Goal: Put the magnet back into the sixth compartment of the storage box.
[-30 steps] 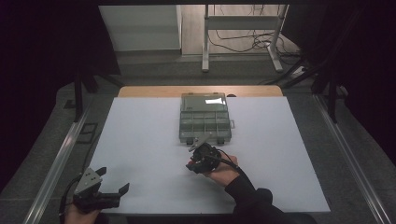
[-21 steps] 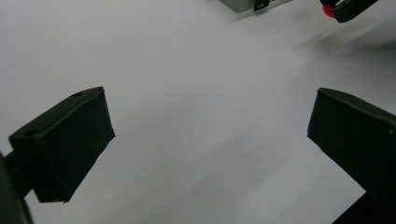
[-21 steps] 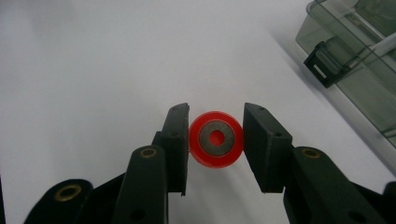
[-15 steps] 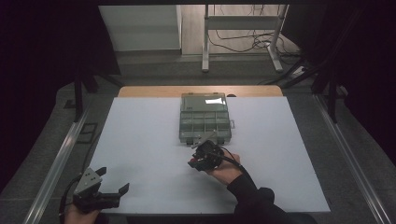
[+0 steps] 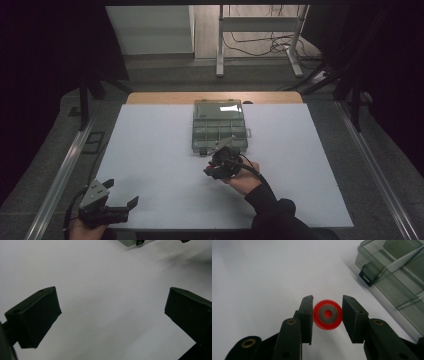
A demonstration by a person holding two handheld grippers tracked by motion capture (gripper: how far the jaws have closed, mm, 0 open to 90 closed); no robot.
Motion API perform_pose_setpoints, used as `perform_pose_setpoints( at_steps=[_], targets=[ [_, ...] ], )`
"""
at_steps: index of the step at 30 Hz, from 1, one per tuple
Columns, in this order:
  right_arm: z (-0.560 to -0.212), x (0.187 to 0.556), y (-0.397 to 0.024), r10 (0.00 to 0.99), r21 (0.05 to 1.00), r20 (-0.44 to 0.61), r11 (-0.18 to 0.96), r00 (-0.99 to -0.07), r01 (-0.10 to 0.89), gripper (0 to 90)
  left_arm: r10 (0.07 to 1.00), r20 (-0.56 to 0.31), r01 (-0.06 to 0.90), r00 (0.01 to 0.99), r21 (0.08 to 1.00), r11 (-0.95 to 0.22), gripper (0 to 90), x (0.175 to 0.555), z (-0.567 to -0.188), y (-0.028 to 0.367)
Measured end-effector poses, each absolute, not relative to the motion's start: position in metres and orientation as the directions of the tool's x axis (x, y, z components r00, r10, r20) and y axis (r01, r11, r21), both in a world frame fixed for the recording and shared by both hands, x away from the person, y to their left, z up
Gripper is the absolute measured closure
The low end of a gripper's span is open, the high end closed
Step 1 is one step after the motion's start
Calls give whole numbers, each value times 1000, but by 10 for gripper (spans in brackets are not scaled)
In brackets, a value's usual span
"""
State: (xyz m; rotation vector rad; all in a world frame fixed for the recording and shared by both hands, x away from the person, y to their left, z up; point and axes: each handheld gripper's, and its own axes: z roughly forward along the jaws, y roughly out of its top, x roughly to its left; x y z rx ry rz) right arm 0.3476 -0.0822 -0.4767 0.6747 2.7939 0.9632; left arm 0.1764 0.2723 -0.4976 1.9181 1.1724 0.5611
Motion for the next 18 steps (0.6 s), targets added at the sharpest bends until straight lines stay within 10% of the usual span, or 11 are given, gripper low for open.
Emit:
perform_pose_setpoints(
  at_steps=[18],
  targets=[
    [-466,363,-89,481,623,66,664,-874,413,624,881,-34,526,472,813,-250,10,177,-498,272]
  ],
)
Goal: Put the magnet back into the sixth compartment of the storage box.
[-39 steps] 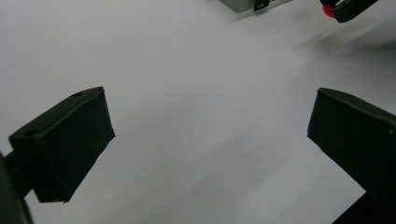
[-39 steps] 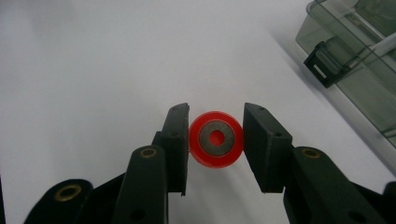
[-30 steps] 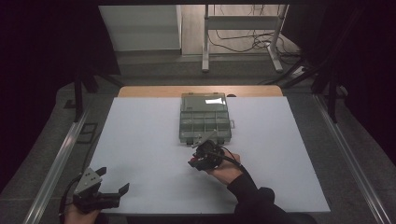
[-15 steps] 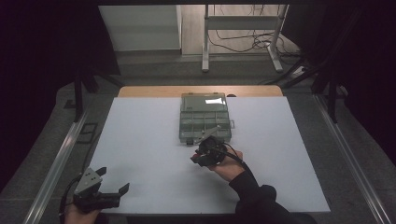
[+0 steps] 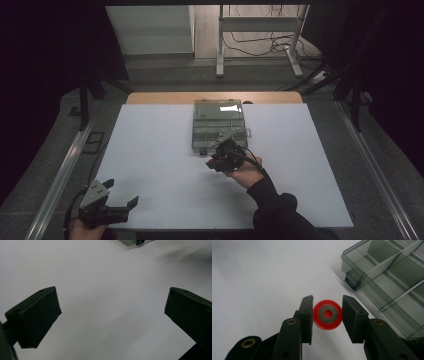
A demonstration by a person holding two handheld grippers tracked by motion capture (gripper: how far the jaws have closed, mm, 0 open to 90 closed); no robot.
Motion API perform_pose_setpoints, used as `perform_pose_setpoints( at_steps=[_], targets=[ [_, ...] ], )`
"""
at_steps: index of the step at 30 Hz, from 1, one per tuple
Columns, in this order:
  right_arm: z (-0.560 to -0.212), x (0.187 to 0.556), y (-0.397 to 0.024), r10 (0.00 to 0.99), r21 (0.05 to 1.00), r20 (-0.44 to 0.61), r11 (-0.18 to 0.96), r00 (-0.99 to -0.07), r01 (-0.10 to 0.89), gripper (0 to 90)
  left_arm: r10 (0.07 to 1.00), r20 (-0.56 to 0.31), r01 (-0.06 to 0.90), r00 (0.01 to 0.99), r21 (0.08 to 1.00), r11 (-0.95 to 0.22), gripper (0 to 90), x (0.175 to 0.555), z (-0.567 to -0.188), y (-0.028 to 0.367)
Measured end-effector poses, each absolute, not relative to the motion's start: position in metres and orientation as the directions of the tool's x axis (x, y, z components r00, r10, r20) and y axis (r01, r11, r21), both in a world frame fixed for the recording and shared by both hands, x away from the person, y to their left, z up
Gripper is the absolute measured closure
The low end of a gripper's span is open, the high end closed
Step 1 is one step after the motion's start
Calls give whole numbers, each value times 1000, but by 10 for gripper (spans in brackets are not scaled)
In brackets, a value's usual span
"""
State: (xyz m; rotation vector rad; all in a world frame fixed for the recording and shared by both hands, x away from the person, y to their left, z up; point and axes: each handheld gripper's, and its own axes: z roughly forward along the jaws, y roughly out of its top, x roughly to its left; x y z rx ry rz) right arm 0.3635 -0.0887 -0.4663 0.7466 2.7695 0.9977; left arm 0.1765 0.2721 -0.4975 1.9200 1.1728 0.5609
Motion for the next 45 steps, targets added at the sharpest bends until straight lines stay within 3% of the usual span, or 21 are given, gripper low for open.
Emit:
perform_pose_setpoints(
  at_steps=[45],
  targets=[
    [-454,407,-81,541,624,42,642,-840,445,623,879,-35,522,475,816,-250,11,176,-498,272]
  ],
)
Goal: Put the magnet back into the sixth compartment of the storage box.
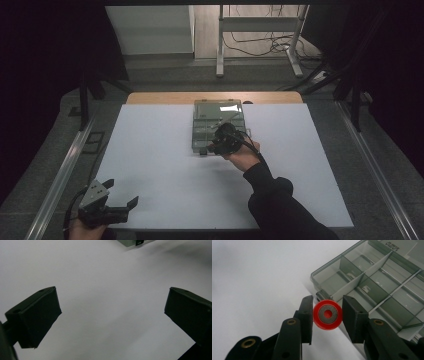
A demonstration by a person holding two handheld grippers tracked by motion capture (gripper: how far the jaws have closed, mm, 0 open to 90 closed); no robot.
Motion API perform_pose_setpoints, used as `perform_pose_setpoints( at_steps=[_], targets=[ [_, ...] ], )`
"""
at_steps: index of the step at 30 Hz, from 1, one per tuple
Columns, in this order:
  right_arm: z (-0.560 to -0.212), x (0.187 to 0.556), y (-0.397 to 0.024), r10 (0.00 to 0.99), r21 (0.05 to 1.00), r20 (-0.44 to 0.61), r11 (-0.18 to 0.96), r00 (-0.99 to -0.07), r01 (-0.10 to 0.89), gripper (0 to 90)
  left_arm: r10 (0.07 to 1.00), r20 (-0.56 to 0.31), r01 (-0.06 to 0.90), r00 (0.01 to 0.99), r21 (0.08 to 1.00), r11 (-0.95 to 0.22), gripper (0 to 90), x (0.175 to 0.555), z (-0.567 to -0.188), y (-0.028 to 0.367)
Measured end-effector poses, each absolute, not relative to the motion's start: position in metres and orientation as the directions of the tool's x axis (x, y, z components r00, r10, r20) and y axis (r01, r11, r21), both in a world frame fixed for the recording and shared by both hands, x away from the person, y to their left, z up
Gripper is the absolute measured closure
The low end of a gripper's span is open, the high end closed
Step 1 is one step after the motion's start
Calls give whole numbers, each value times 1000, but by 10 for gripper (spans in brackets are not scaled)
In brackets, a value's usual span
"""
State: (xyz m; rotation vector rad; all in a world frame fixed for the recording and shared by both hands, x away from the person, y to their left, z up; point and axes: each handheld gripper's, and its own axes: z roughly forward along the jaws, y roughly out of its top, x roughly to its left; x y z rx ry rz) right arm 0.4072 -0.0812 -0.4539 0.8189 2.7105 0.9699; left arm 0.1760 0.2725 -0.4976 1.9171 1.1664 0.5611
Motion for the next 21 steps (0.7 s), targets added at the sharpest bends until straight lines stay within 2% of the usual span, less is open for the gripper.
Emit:
perform_pose_setpoints(
  at_steps=[21],
  targets=[
    [-458,428,-78,578,615,31,632,-815,472,622,878,-35,521,477,816,-251,11,176,-498,273]
  ],
)
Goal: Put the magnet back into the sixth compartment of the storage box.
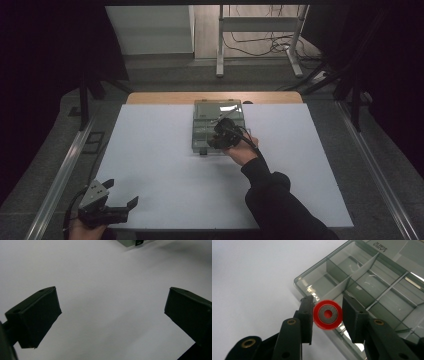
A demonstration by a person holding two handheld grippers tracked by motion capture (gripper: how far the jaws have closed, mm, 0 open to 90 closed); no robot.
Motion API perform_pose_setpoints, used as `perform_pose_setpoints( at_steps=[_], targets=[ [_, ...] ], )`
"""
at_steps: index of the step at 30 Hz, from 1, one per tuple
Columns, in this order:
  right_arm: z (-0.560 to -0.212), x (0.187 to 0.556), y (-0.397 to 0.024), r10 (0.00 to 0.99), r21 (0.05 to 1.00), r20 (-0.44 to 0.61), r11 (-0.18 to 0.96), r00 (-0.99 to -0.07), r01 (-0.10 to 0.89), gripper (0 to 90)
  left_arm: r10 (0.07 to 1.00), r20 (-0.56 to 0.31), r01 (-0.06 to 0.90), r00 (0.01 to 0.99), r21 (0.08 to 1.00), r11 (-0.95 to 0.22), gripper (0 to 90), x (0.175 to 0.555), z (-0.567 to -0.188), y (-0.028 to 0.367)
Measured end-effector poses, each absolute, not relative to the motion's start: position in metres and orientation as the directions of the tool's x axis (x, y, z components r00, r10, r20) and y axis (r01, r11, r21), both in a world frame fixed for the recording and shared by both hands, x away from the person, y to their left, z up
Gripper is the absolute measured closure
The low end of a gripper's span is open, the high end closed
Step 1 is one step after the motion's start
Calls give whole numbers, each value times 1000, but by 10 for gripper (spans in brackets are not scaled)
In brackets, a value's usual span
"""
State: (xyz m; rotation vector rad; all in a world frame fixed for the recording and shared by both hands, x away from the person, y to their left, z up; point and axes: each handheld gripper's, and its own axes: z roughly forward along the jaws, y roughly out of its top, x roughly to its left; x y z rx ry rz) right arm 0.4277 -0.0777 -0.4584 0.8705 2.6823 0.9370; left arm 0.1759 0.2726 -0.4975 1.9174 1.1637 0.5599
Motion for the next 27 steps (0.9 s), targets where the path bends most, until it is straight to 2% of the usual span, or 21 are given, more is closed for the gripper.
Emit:
perform_pose_setpoints(
  at_steps=[27],
  targets=[
    [-470,453,-70,612,591,10,634,-791,498,617,875,-35,518,482,818,-252,11,176,-498,273]
  ],
)
